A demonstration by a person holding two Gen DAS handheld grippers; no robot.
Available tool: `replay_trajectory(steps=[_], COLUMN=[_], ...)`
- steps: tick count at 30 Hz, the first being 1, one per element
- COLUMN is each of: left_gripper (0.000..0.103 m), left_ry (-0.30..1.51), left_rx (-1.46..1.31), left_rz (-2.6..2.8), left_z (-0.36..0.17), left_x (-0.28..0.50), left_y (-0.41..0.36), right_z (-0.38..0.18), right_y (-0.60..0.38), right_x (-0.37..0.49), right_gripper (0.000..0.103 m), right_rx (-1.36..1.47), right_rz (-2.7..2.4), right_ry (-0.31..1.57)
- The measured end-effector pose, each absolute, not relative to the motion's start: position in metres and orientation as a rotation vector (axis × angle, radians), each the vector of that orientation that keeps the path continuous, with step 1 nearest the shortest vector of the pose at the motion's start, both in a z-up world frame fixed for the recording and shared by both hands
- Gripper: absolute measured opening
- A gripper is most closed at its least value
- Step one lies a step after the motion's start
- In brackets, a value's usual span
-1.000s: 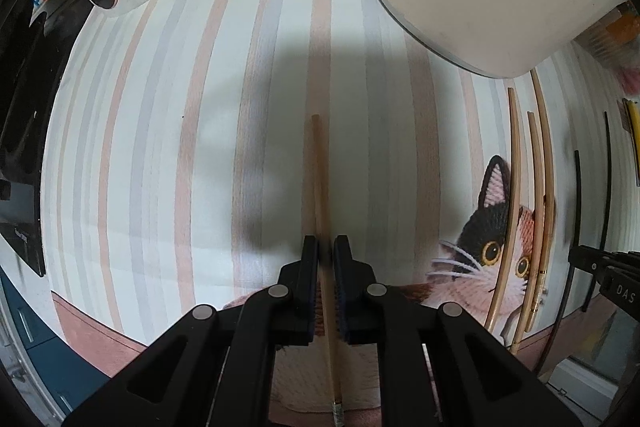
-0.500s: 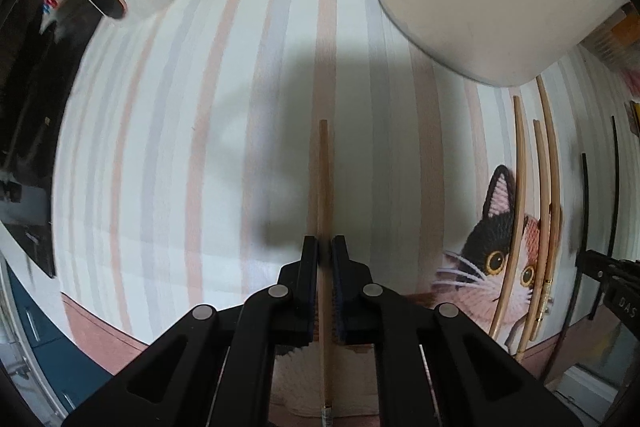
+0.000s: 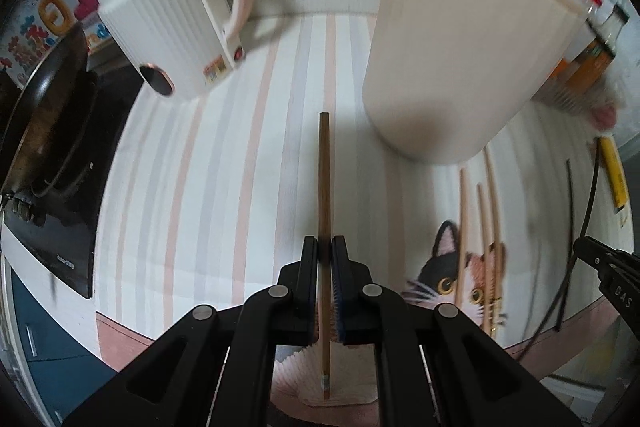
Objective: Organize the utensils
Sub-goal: 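Carry the wooden chopstick in the left tool and dark one in the right over the beige holder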
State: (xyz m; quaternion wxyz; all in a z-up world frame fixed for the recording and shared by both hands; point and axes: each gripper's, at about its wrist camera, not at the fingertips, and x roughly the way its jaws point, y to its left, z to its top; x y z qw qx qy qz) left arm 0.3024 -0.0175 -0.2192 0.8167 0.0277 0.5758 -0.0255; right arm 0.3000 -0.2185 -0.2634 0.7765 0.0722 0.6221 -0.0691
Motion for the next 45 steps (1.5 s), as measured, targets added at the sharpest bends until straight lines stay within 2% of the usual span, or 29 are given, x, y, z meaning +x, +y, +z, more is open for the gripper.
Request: replay_trajectory(steps=[18,25,36,41,45], left_gripper=[0.004,0.004,0.004,0.004,0.004], left_ry=[1.03,0.95,0.738,0.668,0.649], left_rx=[-0.019,-0.074,-0.155,-0.165,-0.146], left_rz=[-0.086,-0.109,-0.185,-0.207,-0.224], left_z=[-0.141,-0.089,0.029,0.064,0.072], left_x=[0.315,0.316,0.338,0.368,0.397], left_y=[-0.007,0.004,0.003,-0.012,-0.03], right_z=[-0.182,-0.142,-0.044,-0.006,0.009], right_y=[-0.229,-0.221,-0.227,-0.236,-0.24], right_x=[0.315,0.326,0.363,0.397,0.428], right_gripper=[0.005,0.005,0.005,0.005,0.005], right_rx=[0.209,0.232,0.305,0.324,0.337], right_rz=[-0.134,-0.082,0.011,0.003,-0.01], right_ry=[1.093,1.026,0.868,0.772,0.724])
